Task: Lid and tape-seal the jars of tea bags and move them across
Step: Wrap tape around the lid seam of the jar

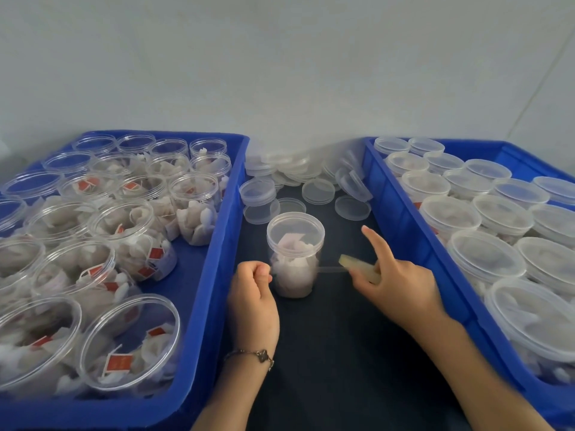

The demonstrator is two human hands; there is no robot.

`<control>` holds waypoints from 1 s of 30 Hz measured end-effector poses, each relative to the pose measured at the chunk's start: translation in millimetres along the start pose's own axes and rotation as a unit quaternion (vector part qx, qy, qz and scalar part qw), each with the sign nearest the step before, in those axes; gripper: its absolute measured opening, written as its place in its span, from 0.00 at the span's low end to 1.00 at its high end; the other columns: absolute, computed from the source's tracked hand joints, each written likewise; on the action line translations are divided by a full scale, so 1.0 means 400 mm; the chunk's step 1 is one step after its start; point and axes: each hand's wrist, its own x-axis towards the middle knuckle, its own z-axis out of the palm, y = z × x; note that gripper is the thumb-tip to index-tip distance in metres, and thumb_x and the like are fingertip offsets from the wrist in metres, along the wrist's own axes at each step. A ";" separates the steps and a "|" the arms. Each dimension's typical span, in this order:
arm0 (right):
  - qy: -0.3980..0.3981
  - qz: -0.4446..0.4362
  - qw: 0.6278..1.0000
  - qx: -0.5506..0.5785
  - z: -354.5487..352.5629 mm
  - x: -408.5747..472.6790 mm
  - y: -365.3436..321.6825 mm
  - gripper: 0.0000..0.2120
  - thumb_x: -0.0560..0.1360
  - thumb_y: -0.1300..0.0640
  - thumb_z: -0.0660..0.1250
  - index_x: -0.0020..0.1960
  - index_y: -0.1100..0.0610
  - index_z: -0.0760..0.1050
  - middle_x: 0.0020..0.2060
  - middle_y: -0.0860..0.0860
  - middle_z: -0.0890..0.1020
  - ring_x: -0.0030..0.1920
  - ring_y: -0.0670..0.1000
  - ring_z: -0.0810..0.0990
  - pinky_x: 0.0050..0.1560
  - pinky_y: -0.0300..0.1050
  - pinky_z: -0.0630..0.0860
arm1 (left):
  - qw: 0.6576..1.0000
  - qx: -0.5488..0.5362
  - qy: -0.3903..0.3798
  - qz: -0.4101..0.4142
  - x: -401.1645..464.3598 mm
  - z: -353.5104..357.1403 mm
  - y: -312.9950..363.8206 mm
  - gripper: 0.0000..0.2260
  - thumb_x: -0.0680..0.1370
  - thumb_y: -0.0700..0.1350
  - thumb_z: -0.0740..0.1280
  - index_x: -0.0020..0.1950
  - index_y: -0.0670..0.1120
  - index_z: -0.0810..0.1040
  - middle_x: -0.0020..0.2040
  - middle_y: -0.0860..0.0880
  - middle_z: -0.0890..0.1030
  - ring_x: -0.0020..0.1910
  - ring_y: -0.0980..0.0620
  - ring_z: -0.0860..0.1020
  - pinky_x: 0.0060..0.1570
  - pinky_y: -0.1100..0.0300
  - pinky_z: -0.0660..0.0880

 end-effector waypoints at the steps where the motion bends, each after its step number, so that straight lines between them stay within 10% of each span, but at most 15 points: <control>1: 0.016 0.004 1.000 0.001 0.002 -0.002 0.000 0.36 0.74 0.37 0.58 0.75 0.44 0.47 0.30 0.43 0.75 0.30 0.43 0.76 0.33 0.42 0.74 | 1.000 0.003 0.007 0.009 0.000 0.005 0.001 0.07 0.81 0.43 0.58 0.43 0.51 0.70 0.40 0.53 0.76 0.38 0.62 0.72 0.37 0.77 0.65; 30: 0.052 0.012 0.998 0.029 0.002 -0.013 -0.014 0.33 0.74 0.42 0.63 0.75 0.49 0.56 0.34 0.48 0.79 0.32 0.47 0.78 0.36 0.46 0.77 | 0.998 0.000 -0.029 0.059 -0.001 0.005 0.003 0.10 0.81 0.45 0.56 0.42 0.58 0.66 0.45 0.60 0.79 0.35 0.64 0.74 0.34 0.76 0.68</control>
